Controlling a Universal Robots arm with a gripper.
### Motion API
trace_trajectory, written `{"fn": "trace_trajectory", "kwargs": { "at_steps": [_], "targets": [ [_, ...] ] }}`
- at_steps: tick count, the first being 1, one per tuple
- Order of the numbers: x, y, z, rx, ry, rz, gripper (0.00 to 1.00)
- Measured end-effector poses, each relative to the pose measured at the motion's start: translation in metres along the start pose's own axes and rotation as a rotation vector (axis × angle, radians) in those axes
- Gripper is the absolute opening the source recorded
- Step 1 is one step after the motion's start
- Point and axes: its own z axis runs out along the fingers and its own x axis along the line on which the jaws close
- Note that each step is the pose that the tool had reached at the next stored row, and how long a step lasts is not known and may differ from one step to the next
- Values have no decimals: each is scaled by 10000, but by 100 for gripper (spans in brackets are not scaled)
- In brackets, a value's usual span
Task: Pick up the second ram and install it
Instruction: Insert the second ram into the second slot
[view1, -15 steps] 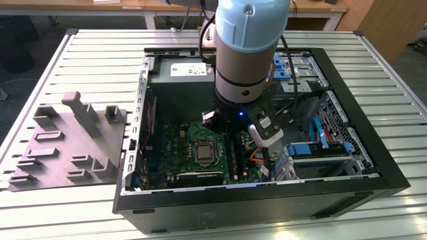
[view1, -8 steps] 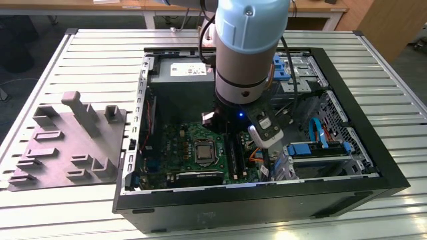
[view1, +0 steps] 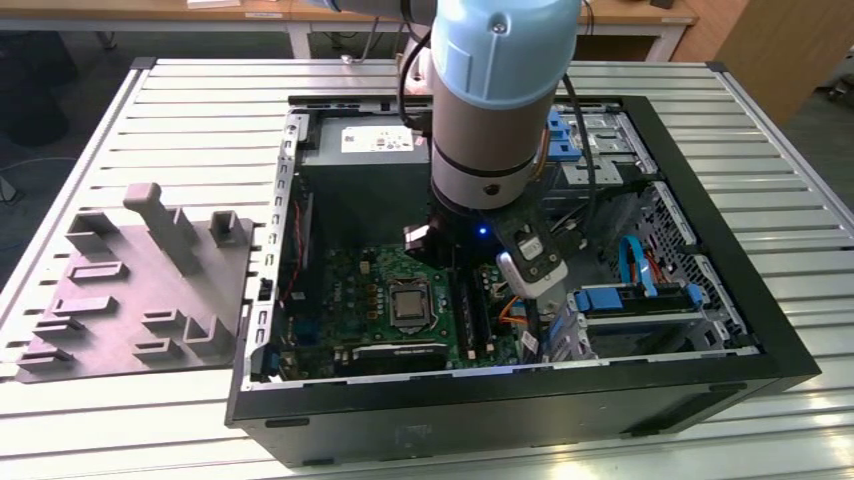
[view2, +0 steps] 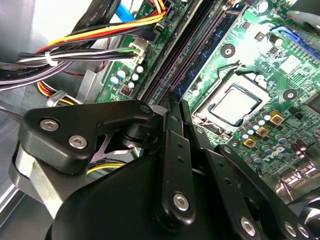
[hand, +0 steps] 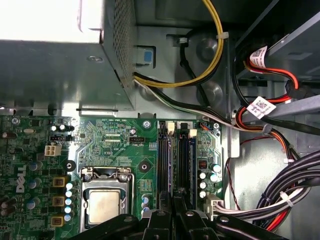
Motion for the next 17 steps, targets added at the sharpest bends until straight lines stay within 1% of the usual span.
{"fn": "trace_trajectory", "kwargs": {
  "at_steps": [17],
  "targets": [
    [-4, -3, 36, 2, -2, 24, 14]
  ]
}}
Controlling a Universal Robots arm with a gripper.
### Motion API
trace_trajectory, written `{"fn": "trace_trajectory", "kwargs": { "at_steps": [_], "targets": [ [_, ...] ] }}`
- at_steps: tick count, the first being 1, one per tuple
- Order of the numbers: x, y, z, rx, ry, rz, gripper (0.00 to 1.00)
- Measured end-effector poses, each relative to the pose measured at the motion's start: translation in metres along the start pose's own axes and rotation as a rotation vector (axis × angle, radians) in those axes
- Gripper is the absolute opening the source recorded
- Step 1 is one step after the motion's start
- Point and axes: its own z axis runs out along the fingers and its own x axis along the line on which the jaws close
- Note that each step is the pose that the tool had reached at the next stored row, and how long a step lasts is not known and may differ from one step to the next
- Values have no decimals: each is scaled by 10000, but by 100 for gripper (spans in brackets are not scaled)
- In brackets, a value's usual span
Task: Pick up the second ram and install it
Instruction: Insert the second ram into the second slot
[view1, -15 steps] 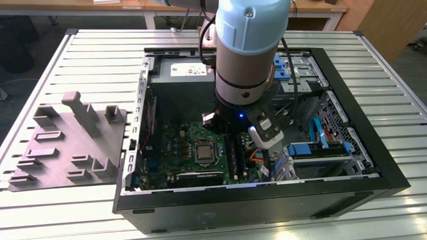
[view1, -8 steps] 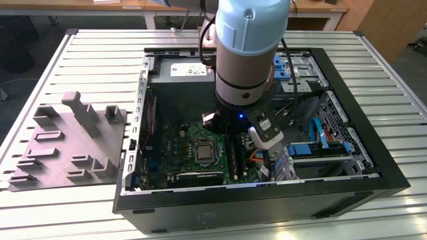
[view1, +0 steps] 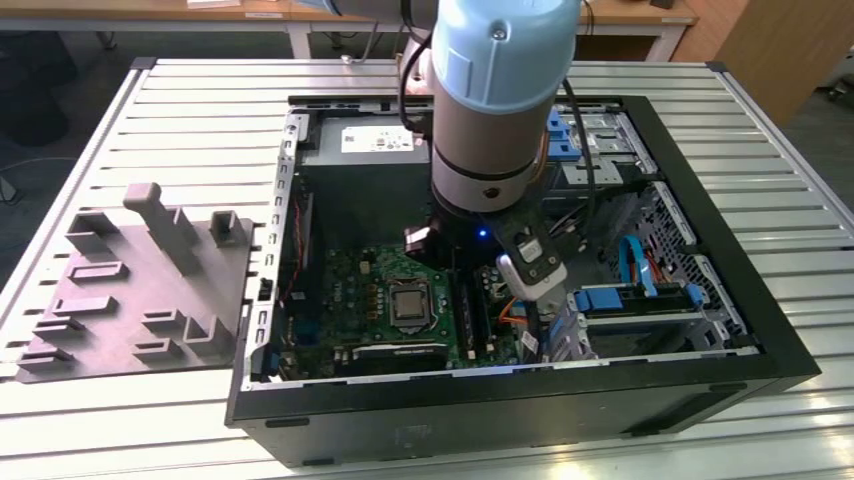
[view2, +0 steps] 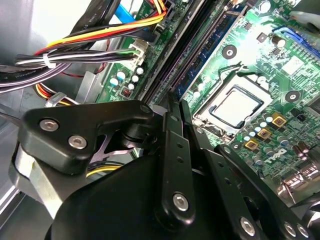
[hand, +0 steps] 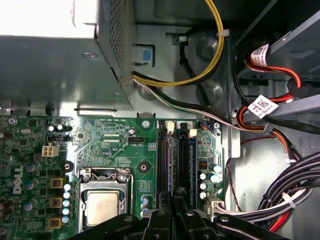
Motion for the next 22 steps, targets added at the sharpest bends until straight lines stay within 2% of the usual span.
{"fn": "trace_trajectory", "kwargs": {
  "at_steps": [15, 22],
  "targets": [
    [-1, 1, 22, 10, -8, 62, 14],
    [-6, 12, -70, 20, -7, 61, 14]
  ]
}}
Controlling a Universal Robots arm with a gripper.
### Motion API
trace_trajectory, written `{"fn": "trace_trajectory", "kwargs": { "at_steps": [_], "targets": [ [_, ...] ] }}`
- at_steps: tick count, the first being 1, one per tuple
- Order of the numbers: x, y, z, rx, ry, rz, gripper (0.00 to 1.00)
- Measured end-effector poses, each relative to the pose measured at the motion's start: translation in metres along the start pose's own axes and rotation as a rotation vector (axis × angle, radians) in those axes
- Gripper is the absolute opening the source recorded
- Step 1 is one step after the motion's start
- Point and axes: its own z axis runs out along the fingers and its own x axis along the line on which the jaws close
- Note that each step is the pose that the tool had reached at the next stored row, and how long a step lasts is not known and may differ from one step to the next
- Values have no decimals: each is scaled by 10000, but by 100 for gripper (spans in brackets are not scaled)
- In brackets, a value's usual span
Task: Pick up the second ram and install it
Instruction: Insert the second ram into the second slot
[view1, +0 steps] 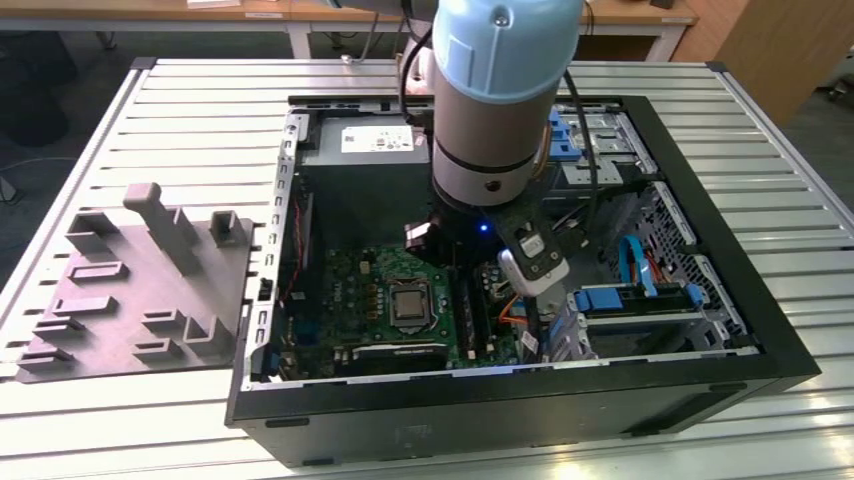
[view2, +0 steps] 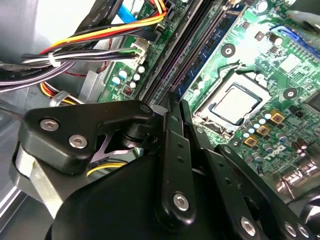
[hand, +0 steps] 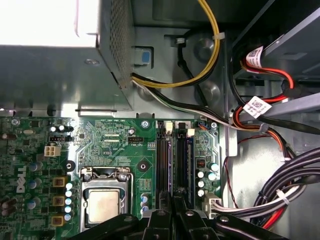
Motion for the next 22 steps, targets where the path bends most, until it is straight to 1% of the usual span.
{"fn": "trace_trajectory", "kwargs": {
  "at_steps": [2, 3, 4, 7, 11, 15, 19, 22],
  "targets": [
    [-1, 3, -23, 14, 0, 0, 14],
    [-1, 4, -25, 38, -2, -2, 14],
    [-1, 5, -26, 85, -1, -3, 14],
    [0, 19, -25, 130, 0, -6, 14],
    [-1, 43, -19, 155, -1, -9, 14],
    [-1, 43, -13, 230, -1, -9, 14],
    [0, 44, 1, 278, -1, -11, 14],
    [1, 50, 12, 280, -2, -11, 14]
  ]
}}
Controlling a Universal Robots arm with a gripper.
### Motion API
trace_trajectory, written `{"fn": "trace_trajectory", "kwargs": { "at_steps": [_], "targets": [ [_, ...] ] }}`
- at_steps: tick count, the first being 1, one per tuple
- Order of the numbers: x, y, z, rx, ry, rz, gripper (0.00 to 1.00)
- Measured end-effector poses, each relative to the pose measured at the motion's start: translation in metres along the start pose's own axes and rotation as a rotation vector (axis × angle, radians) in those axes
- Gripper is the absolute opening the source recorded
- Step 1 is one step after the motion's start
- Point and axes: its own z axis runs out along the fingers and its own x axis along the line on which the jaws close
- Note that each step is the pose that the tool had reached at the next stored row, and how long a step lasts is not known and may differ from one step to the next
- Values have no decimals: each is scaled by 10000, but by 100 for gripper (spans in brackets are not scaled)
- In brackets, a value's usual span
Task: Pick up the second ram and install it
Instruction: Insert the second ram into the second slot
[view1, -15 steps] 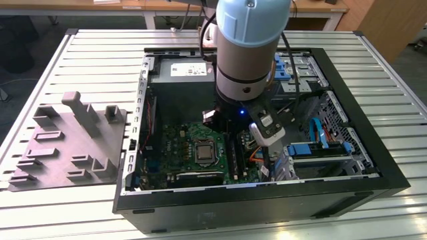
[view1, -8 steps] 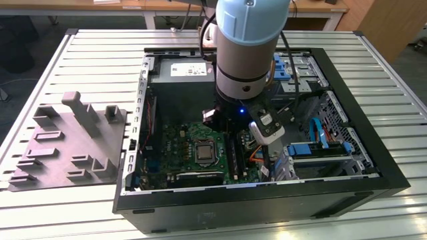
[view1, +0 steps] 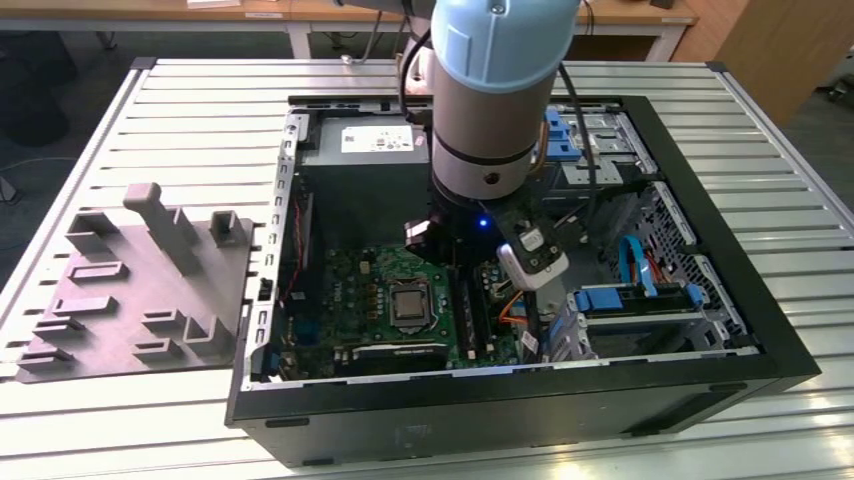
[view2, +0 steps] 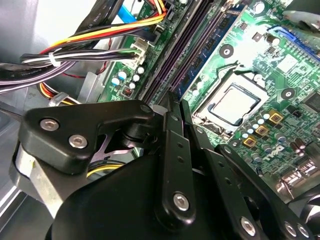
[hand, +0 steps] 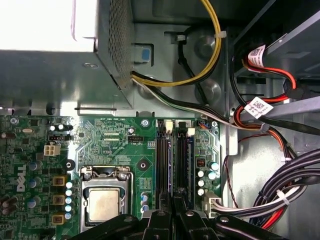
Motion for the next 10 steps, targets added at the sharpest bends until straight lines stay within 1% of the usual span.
{"fn": "trace_trajectory", "kwargs": {
  "at_steps": [1, 4, 10],
  "targets": [
    [0, 4, 3, 3, 0, 0, 14],
    [0, 6, 11, 47, 1, -3, 14],
    [1, 14, 21, 60, 0, -2, 14]
  ]
}}
